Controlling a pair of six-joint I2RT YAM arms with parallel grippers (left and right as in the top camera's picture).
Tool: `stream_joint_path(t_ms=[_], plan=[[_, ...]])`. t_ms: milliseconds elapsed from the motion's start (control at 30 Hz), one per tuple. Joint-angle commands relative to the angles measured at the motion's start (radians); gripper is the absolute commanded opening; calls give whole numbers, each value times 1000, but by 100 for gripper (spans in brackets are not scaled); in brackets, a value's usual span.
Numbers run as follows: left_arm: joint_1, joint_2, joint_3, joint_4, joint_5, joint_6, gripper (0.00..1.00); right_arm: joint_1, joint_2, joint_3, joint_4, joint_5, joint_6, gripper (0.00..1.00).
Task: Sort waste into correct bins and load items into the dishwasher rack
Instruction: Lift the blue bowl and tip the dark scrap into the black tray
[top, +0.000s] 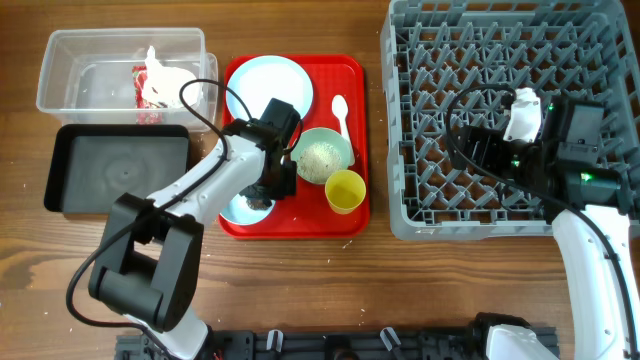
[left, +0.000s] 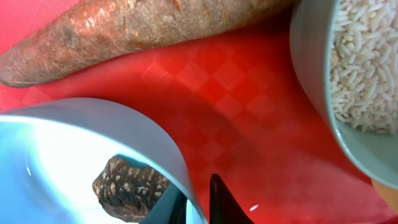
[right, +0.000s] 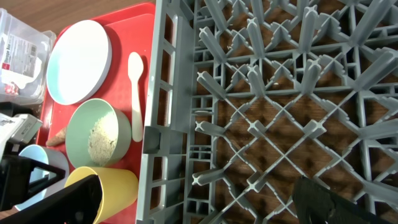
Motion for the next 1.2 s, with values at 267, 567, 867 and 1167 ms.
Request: stream_joint_path(t_ms=[267,567,867,1167], plan=[[16,-3,80,-159,59,-27,4,0,5,23,-2,6,7,100],[380,-187,206,-237,463,117,4,0,5,23,3,6,7,100],[1001,-71,205,-169,937,409,4,0,5,23,2,6,7,100],[1206,190,205,-177,1437,455,4,0,5,23,2,6,7,100]])
